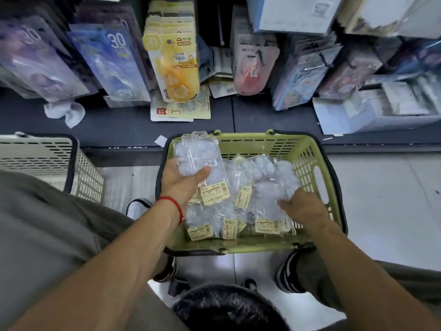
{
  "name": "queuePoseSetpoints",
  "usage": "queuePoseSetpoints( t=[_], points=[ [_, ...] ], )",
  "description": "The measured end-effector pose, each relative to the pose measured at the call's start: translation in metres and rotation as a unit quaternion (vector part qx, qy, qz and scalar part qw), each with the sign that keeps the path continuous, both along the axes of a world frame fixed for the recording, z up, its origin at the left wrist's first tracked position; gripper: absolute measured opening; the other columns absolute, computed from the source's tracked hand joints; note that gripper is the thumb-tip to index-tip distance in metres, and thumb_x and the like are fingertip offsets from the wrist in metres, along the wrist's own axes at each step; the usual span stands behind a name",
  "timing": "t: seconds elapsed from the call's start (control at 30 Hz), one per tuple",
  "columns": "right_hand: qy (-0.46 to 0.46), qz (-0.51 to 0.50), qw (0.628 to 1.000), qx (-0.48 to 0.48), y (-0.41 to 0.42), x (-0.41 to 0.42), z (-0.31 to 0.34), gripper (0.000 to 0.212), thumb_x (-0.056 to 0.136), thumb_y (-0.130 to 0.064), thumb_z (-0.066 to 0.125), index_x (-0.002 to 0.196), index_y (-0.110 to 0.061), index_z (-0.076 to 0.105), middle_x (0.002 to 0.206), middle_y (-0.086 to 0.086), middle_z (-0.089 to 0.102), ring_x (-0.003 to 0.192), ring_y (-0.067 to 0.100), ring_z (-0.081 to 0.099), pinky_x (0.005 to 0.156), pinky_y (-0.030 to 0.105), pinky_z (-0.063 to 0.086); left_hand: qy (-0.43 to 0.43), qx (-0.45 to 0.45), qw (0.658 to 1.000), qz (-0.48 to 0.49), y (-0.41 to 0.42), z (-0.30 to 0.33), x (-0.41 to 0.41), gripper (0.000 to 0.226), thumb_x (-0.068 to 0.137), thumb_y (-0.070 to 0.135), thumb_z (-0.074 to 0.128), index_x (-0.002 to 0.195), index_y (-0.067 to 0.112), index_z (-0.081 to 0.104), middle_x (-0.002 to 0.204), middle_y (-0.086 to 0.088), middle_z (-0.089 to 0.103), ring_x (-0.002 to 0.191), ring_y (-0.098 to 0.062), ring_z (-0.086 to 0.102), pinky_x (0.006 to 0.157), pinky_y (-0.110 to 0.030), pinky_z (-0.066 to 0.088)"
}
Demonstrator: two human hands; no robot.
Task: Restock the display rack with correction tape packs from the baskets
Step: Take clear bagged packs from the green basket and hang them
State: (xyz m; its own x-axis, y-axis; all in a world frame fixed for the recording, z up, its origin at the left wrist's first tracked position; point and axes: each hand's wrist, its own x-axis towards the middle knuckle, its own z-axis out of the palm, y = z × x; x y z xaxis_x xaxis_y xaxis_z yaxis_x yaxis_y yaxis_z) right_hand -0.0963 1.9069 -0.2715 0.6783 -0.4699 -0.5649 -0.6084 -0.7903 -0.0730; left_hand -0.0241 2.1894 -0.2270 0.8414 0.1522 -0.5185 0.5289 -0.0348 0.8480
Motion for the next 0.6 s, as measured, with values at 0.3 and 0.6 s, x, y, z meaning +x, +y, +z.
queuePoseSetpoints(
  t=[0.3, 0.6],
  points=[
    [-0.078, -0.119, 0.986, 0.091, 0.023, -0.021, -0.031, 0.098, 0.085, -0.035, 0.085, 0.152, -0.001, 0.022, 0.139, 0.023, 0.059, 0.125, 0.039, 0.061, 0.101, 0.041, 0.051, 0.0, -0.013, 1.0, -0.028, 0.001, -0.003, -0.014, 0.079, 0.079, 0.026, 0.093, 0.143, 0.023, 0.047, 0.15, -0.008, 0.055, 0.137, -0.031, 0.053, 0.112, -0.043, 0.045],
    [-0.148, -0.251, 0.842, 0.453, -0.015, -0.016, 0.063, 0.046, 0.09, -0.005, 0.077, 0.134, -0.007, 0.064, 0.12, 0.015, 0.076, 0.108, 0.035, 0.074, 0.092, 0.049, 0.061, -0.017, -0.085, 0.993, -0.08, -0.003, 0.006, -0.029, 0.079, 0.09, 0.032, 0.082, 0.154, 0.029, 0.036, 0.161, -0.003, 0.042, 0.127, -0.019, 0.046, 0.102, -0.041, 0.039]
  ],
)
